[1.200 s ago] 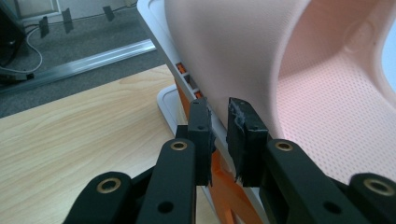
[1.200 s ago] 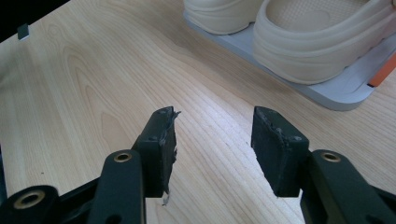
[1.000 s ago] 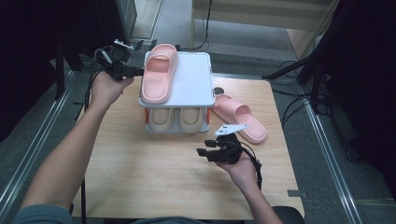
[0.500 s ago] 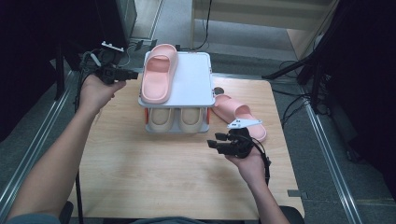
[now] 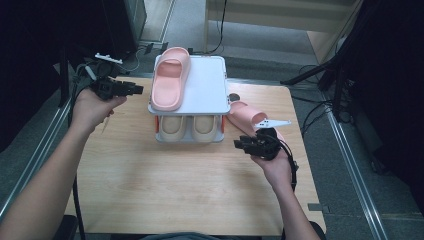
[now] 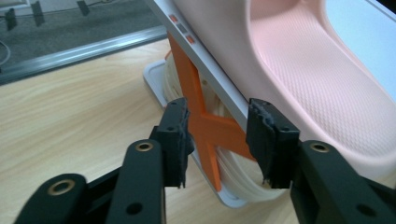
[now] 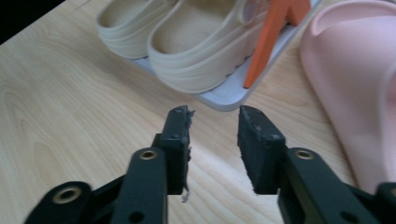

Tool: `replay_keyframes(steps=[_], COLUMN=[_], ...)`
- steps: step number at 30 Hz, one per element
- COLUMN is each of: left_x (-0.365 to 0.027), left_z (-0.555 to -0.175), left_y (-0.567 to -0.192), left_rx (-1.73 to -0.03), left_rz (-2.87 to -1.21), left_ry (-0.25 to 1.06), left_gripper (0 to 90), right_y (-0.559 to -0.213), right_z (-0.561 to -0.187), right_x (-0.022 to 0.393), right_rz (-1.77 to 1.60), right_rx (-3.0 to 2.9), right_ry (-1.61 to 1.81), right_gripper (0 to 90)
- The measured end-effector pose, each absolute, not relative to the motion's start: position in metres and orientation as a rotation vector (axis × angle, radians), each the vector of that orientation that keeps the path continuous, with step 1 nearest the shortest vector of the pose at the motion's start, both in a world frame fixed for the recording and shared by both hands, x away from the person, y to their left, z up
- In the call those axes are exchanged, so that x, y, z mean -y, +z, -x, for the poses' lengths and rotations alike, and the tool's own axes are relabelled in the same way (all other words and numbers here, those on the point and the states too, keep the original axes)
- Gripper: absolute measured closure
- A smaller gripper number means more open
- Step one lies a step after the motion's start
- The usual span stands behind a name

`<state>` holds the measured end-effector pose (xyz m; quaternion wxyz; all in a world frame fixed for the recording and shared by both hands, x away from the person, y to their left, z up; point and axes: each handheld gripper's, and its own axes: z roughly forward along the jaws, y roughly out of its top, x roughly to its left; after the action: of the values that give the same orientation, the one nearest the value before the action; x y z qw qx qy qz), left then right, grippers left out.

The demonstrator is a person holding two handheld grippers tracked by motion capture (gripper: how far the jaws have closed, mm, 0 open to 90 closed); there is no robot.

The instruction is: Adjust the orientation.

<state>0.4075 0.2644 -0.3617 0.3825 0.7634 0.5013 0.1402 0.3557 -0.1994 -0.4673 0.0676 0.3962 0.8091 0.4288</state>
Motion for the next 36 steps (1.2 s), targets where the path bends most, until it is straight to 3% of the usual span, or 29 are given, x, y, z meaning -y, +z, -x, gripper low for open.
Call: replay_keyframes(steps=[6, 12, 36], left_x=[-0.270, -0.270, -0.269], left_z=[-0.396, -0.383, -0.316], left_y=[-0.371, -0.383, -0.445], left_rx=[-1.275, -1.263, -1.250], left_rz=[-1.941, -1.927, -1.922], left_ry=[0.341, 0.335, 0.370], left_gripper=[50.7, 45.0, 40.4], right_y=[-0.467, -0.469, -0.501], right_z=[-0.370, -0.384, -0.441], right_x=[0.212, 0.226, 0.252], right_rz=[-1.225, -1.264, -1.436], right_rx=[-2.393, -2.345, -2.304], right_ry=[1.275, 1.250, 1.097], right_gripper=[79.7, 87.2, 88.1])
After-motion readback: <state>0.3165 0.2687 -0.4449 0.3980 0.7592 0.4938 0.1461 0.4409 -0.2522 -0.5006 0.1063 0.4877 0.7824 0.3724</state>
